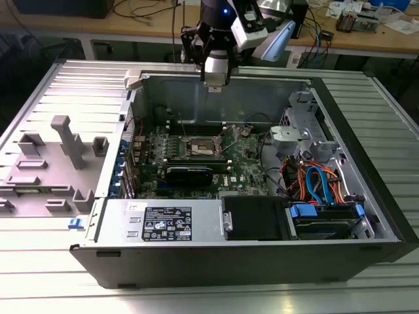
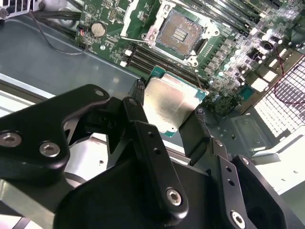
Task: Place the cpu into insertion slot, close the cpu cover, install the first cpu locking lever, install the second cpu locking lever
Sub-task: 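Place the cpu into insertion slot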
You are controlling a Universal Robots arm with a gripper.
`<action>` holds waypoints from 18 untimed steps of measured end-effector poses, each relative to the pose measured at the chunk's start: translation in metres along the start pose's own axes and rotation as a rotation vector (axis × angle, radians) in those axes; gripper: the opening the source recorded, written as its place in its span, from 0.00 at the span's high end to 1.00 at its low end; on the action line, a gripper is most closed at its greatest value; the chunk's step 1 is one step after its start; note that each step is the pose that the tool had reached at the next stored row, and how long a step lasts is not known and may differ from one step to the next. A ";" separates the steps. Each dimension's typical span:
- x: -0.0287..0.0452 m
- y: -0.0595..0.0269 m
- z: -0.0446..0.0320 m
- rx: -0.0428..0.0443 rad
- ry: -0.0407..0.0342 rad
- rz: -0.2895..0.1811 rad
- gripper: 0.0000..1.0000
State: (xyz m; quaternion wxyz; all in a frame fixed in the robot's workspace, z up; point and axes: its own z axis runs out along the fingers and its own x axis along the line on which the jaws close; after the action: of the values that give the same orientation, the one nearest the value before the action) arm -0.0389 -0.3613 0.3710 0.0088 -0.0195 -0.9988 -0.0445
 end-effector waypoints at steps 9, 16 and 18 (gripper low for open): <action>0.0000 -0.0002 0.0015 0.0009 -0.0087 0.100 0.46; 0.0000 -0.0002 0.0015 0.0008 -0.0093 0.106 0.46; 0.0000 -0.0002 0.0015 0.0007 -0.0094 0.108 0.46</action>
State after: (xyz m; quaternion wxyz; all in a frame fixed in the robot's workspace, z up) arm -0.0389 -0.3613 0.3695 0.0065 -0.0737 -0.9963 -0.0435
